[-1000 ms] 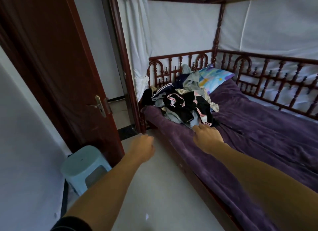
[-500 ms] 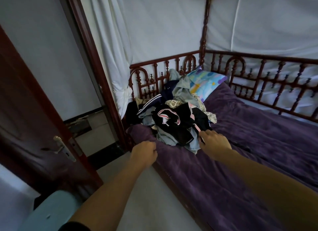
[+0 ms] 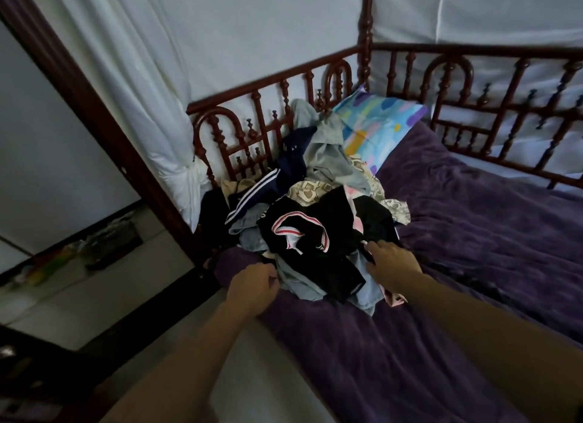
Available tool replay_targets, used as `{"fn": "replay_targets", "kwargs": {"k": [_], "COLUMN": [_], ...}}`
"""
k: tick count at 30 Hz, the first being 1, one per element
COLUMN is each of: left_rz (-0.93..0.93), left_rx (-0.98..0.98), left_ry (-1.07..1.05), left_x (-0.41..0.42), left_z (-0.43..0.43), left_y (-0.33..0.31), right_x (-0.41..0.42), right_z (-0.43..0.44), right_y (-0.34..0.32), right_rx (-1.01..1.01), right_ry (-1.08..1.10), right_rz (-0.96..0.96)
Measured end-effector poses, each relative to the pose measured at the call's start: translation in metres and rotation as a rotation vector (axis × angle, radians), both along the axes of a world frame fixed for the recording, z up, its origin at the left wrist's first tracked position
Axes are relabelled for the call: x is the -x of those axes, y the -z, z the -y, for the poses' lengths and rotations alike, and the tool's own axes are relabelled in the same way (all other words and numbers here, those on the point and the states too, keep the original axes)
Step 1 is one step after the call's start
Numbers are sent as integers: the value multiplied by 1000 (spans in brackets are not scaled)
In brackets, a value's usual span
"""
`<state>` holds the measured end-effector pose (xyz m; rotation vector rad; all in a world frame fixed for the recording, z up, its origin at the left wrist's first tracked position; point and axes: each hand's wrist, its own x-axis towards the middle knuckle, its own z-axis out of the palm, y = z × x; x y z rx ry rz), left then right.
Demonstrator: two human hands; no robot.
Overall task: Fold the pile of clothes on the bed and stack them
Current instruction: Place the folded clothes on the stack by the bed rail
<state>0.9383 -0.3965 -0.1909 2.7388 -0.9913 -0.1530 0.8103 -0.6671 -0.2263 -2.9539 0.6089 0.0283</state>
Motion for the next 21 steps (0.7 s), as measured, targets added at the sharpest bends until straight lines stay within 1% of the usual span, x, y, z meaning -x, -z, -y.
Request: {"fn": "replay_targets", "kwargs": {"k": [5, 9, 13, 15, 17, 21], "left_rz": [-97, -153, -122, -63, -21, -35], "left_rx": [9, 7, -33, -76, -88, -145], "left_ry": [17, 73, 169, 210, 234, 297], "left_x": [-76, -140, -204, -233, -257, -286], "left_z": [31, 68, 105, 119, 131, 142], "left_y": [35, 74, 108, 122, 137, 166], "right_x": [-58, -105, -159, -188, -217, -263], "right_z": [19, 28, 30, 30, 30, 27], "right_y": [32, 62, 88, 100, 113, 140], "right_rx": [-101, -166, -206, -240, -275, -341], "right_ry": [13, 100, 178, 190, 225, 327], "right_rz": [-37, -63, -134, -152, -143, -123]}}
